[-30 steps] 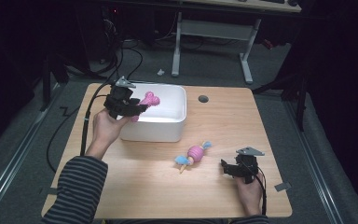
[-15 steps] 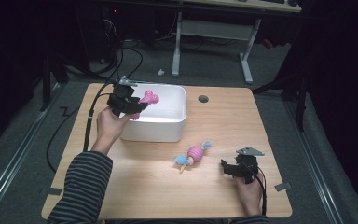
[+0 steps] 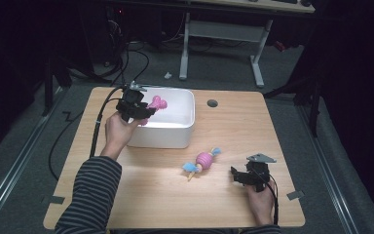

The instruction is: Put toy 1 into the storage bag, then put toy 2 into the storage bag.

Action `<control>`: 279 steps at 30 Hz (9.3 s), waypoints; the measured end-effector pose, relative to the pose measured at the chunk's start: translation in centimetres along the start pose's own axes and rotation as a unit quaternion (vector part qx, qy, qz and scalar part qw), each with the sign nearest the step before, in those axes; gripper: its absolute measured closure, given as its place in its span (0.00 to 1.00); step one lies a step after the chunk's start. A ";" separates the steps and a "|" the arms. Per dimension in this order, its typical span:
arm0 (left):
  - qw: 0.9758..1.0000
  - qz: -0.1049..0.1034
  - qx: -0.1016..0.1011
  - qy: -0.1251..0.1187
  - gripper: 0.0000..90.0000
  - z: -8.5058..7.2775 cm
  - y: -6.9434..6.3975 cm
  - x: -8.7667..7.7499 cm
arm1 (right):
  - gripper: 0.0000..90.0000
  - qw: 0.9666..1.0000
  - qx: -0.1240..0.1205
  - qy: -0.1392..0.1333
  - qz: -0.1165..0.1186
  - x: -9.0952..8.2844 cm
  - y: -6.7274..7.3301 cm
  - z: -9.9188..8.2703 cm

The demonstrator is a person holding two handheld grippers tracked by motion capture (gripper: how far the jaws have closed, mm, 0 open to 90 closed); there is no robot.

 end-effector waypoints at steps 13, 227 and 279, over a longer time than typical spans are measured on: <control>1.000 0.001 0.005 0.014 0.66 -0.6 -0.2 1.0 | 0.18 1.000 0.001 0.000 0.001 0.0 0.0 0.0; 0.998 0.052 -0.042 0.001 0.30 -19.8 -1.1 2.6 | 0.42 0.978 -0.131 0.047 0.157 -1.6 8.9 7.4; 0.998 0.053 -0.042 0.001 0.30 -19.8 -1.1 2.6 | 0.46 0.966 -0.144 0.107 0.189 2.8 11.0 7.4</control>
Point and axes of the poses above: each handheld gripper's, and its own axes: x roughly forward along the jaws, z roughly out of its top, y roughly to its left, the point moved 10 cm from there along x, roughly forward along the jaws, and after that the axes turned 9 degrees about z, right-handed, at the moved point
